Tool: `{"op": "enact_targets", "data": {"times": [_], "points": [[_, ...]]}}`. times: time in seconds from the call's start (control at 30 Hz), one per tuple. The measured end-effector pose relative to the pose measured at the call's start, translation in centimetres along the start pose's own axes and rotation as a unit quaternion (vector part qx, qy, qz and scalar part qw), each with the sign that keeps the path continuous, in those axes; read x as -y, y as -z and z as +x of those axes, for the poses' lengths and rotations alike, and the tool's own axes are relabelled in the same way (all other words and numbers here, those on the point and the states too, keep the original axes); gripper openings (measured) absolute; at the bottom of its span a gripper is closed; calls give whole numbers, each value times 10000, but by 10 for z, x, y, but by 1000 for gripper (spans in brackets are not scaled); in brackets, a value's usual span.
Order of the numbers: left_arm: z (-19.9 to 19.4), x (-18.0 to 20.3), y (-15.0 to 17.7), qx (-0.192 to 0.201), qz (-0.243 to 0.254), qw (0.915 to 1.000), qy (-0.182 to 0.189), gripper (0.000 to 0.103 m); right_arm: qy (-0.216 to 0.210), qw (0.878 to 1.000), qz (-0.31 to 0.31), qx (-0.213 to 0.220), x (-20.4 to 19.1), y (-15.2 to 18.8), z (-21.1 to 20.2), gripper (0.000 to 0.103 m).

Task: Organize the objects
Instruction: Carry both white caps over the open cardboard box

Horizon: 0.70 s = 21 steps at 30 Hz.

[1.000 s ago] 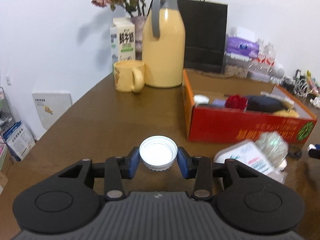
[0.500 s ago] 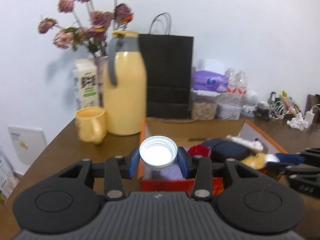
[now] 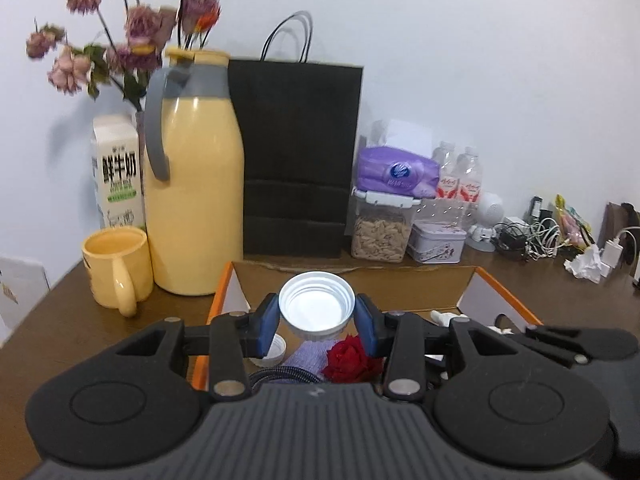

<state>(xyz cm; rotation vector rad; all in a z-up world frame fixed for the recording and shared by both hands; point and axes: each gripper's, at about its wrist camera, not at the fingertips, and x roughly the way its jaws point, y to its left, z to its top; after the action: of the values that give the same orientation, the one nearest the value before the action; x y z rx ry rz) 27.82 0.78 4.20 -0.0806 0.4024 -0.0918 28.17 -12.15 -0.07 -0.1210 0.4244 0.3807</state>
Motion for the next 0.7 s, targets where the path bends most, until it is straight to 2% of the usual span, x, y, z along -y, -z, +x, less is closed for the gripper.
{"op": "enact_targets", "data": {"times": [0.17,0.37,0.4,0.43,0.47,0.5,0.57,0.6,0.63,0.7], "points": [[13,-3,11,-206,46,9998,-28,41,-21,9999,80,-103,7,9,9,27],[10,-5,14,-175,25,9998,35,42,-145,9997,92,-175,10,16,8,28],[9,-5,14,-166,21,9999,33,44,-135,9997,97,-177,11,16,7,28],[8,-5,14,-162,25,9999,38,52,-111,9998,100,-165,11,16,6,28],[7,-5,14,-149,31,9999,36,63,-96,9998,103,-152,12,16,4,34],[5,-4,14,-129,36,9999,41,68,-79,9998,114,-137,12,16,2,40],[1,-4,14,-67,27,10000,51,83,-6,9999,126,-61,13,16,-3,75],[-1,-4,14,-20,14,10000,47,87,31,9999,124,-12,13,17,-6,81],[-4,-5,13,27,-8,10000,31,100,59,9999,127,36,13,18,-9,86],[-8,-5,13,138,-66,9999,-22,103,92,9998,162,63,14,18,-12,91]]}}
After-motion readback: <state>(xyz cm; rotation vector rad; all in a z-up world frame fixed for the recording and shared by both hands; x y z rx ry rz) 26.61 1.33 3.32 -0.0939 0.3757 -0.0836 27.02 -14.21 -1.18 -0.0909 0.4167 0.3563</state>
